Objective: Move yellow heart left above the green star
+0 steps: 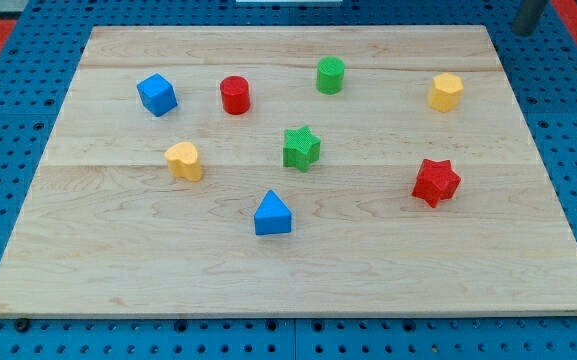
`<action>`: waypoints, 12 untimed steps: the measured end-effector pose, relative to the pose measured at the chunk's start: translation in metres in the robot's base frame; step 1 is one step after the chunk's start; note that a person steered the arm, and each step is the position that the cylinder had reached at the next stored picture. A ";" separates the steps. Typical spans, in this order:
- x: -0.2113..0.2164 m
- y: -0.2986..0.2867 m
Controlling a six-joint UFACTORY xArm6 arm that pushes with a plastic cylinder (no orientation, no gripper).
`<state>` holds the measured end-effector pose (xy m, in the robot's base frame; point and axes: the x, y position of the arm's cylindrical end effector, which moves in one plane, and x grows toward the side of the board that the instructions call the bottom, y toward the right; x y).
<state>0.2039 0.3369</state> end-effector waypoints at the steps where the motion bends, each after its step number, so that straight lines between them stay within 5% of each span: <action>1: 0.000 0.000; 5: 0.015 0.004; 7: 0.114 0.009; 9: 0.245 -0.081; 11: 0.192 -0.111; 12: 0.153 -0.078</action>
<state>0.3572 0.2585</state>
